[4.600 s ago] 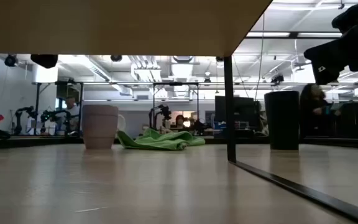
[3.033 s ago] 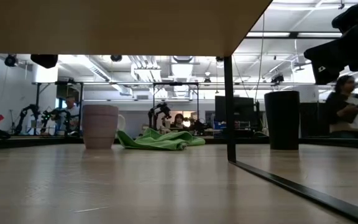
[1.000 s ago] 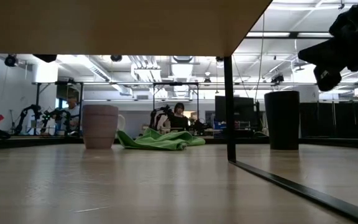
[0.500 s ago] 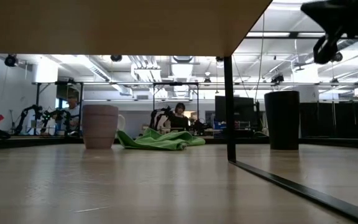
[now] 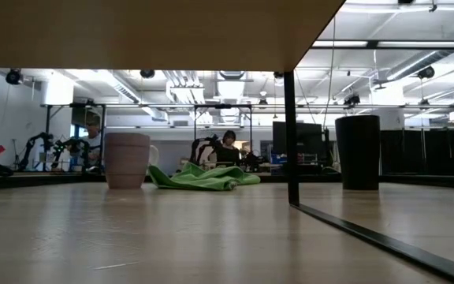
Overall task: Stack small to large cups/mugs on shelf
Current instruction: Put the black cup on the shelf
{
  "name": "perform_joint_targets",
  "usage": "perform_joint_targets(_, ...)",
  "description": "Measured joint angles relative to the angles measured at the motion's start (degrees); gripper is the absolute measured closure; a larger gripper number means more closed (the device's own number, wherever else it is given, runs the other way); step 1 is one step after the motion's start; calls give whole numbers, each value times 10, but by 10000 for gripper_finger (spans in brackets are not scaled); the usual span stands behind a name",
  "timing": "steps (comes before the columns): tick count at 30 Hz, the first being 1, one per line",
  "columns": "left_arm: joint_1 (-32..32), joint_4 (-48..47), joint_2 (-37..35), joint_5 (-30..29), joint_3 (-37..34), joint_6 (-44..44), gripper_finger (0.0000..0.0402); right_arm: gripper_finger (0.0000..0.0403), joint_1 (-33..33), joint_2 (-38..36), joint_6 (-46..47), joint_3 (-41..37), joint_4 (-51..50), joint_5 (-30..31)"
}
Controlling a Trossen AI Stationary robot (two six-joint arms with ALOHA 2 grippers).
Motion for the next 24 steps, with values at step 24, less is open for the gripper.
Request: perform_joint_targets(24, 0, -49, 66, -100, 133, -16, 402, 394, 0, 229, -158, 398, -338, 22)
